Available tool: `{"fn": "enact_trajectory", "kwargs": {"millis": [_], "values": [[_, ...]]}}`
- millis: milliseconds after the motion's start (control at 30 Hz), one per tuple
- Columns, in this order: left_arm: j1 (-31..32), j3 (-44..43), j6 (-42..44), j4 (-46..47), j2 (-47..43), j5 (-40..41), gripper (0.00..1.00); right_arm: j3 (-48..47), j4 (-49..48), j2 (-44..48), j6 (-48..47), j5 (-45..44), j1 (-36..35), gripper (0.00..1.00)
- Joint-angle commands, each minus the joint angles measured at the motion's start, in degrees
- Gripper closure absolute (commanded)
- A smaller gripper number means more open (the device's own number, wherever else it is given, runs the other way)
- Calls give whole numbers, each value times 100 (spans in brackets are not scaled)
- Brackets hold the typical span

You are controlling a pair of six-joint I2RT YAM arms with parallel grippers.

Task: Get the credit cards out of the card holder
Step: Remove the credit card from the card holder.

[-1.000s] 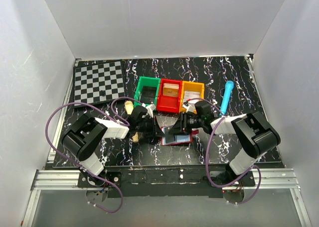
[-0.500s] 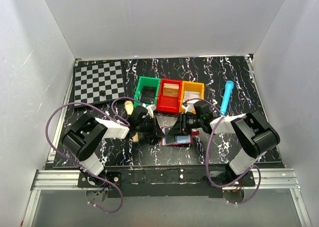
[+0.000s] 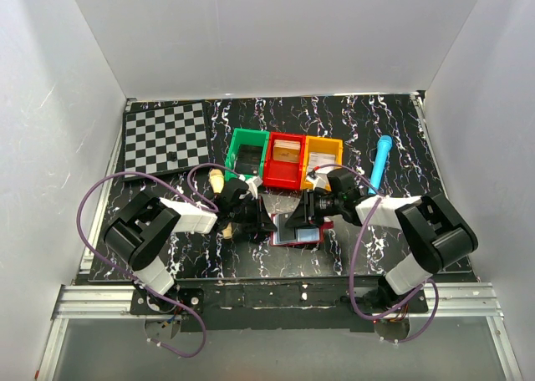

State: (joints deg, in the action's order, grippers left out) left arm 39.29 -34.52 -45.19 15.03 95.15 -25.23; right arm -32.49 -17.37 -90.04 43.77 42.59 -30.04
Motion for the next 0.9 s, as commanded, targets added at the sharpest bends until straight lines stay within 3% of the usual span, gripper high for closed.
{"fn": "enact_trajectory", "kwargs": {"millis": [0, 867], "values": [[61, -11, 98, -439, 38, 309, 100, -161, 110, 259, -158, 162, 60, 64], [61, -55, 98, -483, 188, 309, 100, -20, 436, 646, -351, 197, 324, 69]]}}
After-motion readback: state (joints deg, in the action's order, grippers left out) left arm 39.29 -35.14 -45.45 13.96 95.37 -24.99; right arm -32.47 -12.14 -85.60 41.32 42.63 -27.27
